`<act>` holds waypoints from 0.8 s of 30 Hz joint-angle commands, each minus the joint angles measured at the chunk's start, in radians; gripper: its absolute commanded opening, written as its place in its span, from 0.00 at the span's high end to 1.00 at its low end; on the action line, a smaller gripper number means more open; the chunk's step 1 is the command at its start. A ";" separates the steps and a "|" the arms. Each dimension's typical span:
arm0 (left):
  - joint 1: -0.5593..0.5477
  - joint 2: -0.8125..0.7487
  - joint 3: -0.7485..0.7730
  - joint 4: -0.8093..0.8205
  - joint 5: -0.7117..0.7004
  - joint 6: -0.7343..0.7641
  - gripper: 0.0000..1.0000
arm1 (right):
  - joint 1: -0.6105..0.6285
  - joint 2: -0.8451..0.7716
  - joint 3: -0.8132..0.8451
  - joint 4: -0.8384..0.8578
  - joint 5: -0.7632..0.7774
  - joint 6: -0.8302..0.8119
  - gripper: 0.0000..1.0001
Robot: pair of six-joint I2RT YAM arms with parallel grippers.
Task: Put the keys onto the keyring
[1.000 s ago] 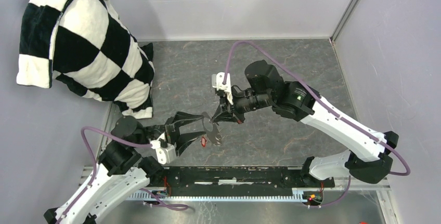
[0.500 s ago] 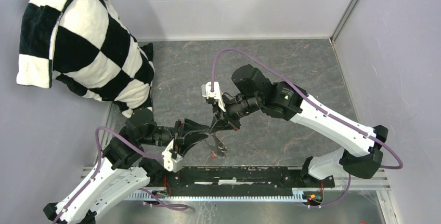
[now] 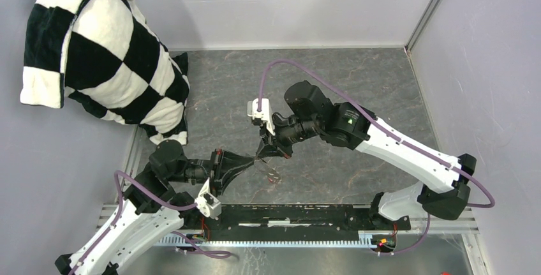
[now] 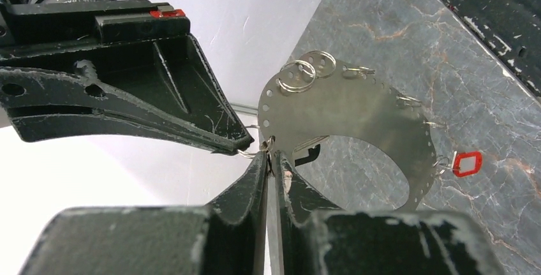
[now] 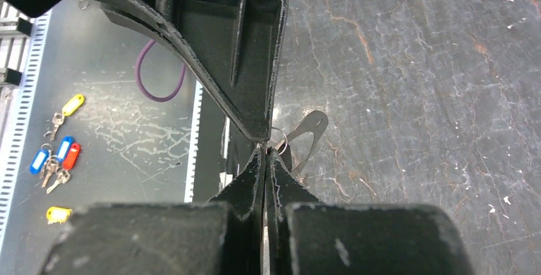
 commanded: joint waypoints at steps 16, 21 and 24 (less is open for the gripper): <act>-0.001 -0.034 -0.020 0.070 -0.105 0.052 0.85 | -0.001 -0.231 -0.383 0.584 0.087 0.209 1.00; -0.002 -0.026 0.002 0.016 -0.194 0.061 0.54 | -0.001 -0.212 -0.339 0.500 0.025 0.174 1.00; -0.001 -0.003 0.033 -0.049 -0.183 0.023 0.48 | 0.000 -0.192 -0.306 0.462 -0.060 0.157 1.00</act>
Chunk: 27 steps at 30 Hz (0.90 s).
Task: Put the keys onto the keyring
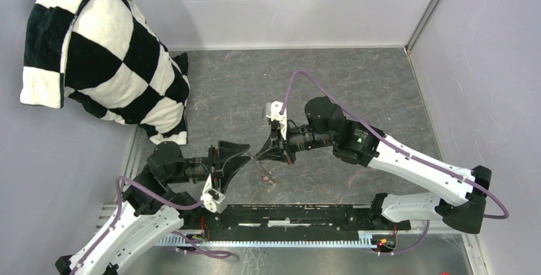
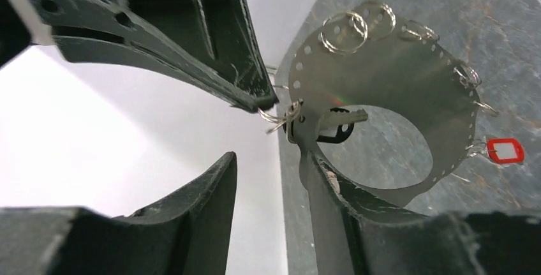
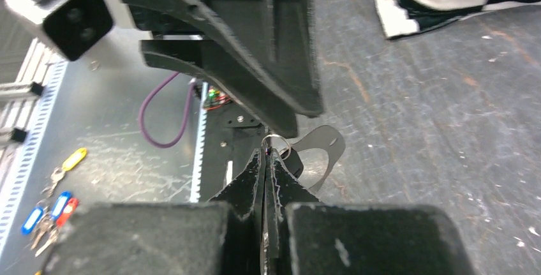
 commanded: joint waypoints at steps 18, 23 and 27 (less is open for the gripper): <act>-0.001 0.085 0.116 -0.265 0.186 -0.002 0.79 | 0.000 0.123 0.195 -0.161 -0.112 -0.082 1.00; -0.001 0.059 0.086 -0.265 0.149 0.075 0.88 | -0.005 0.143 0.235 -0.211 -0.070 -0.095 1.00; -0.001 0.031 0.054 -0.265 0.105 0.149 0.94 | -0.014 0.136 0.239 -0.216 -0.037 -0.094 1.00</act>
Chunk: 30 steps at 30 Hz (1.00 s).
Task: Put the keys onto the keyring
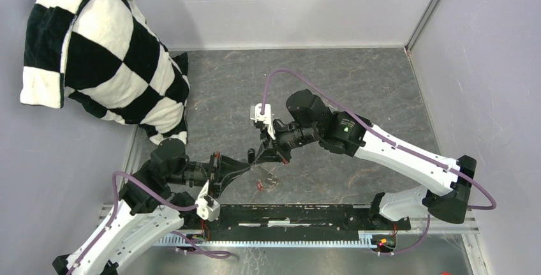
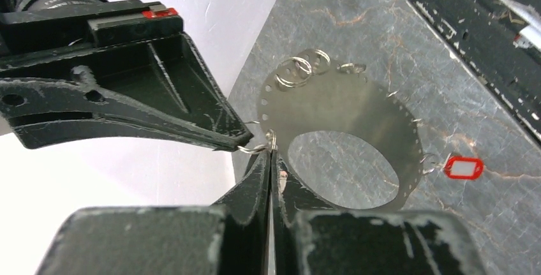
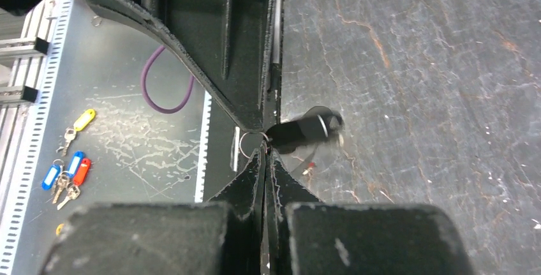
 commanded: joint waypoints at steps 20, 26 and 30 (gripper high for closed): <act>-0.001 -0.030 -0.005 0.282 -0.167 -0.554 0.74 | -0.020 -0.244 -0.297 0.503 0.089 0.070 1.00; -0.001 0.034 0.047 0.283 -0.068 -0.785 0.72 | -0.019 -0.327 -0.517 0.854 0.100 0.125 1.00; -0.001 0.070 0.046 0.272 -0.038 -0.858 0.71 | -0.006 -0.330 -0.566 0.978 0.105 0.149 1.00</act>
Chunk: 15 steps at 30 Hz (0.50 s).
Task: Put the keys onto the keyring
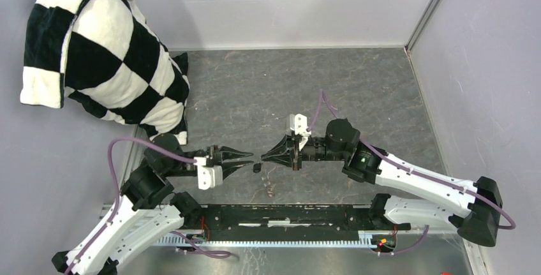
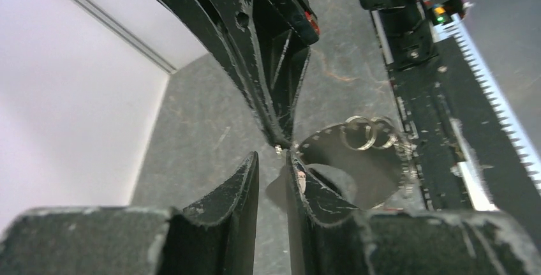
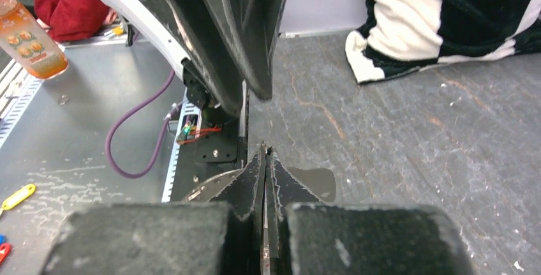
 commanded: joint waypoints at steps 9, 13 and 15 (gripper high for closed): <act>-0.001 0.035 0.017 0.037 -0.037 -0.321 0.70 | 0.029 -0.045 -0.059 0.328 0.050 0.011 1.00; -0.001 0.020 -0.006 0.121 -0.063 -0.403 0.67 | 0.035 -0.046 -0.058 0.322 0.051 0.004 1.00; -0.001 0.028 -0.005 0.123 -0.075 -0.417 0.65 | 0.036 -0.049 -0.058 0.314 0.054 -0.002 1.00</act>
